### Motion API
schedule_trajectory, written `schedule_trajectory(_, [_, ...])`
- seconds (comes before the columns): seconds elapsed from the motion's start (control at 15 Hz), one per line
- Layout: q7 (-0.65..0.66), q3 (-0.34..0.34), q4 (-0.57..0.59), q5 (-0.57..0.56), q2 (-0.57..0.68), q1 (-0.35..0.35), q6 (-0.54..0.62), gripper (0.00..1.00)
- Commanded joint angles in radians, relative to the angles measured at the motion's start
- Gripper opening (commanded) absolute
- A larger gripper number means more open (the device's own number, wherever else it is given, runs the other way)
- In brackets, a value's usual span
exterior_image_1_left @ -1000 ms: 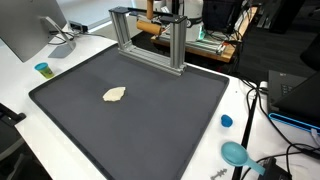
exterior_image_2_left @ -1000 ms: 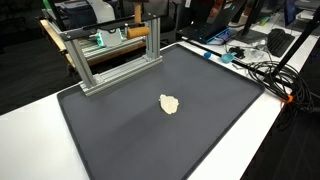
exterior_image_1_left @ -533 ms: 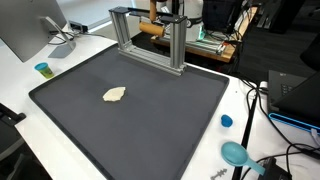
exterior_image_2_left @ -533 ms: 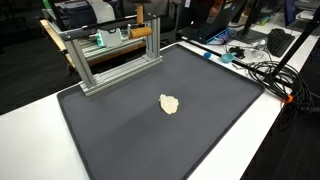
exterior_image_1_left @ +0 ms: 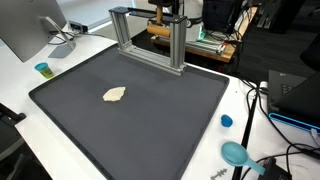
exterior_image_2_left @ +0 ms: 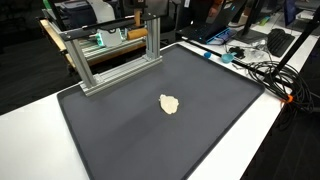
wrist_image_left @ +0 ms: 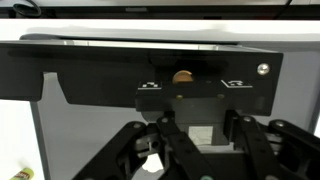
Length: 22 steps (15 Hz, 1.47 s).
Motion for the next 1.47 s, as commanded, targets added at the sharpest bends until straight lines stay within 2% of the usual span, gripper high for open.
schedule_trajectory(0.0, [-0.005,-0.028,-0.011,0.035,-0.036,-0.006,-0.045,0.22])
schedule_trajectory(0.33, [-0.058,-0.111,-0.039,0.148,-0.047,-0.010,-0.009,0.22])
schedule_trajectory(0.67, [-0.162,-0.152,-0.096,0.178,-0.094,-0.011,0.033,0.22])
schedule_trajectory(1.0, [-0.171,-0.115,-0.156,0.152,-0.146,-0.001,0.095,0.22])
schedule_trajectory(1.4, [-0.122,-0.049,-0.203,0.083,-0.153,-0.005,0.174,0.22])
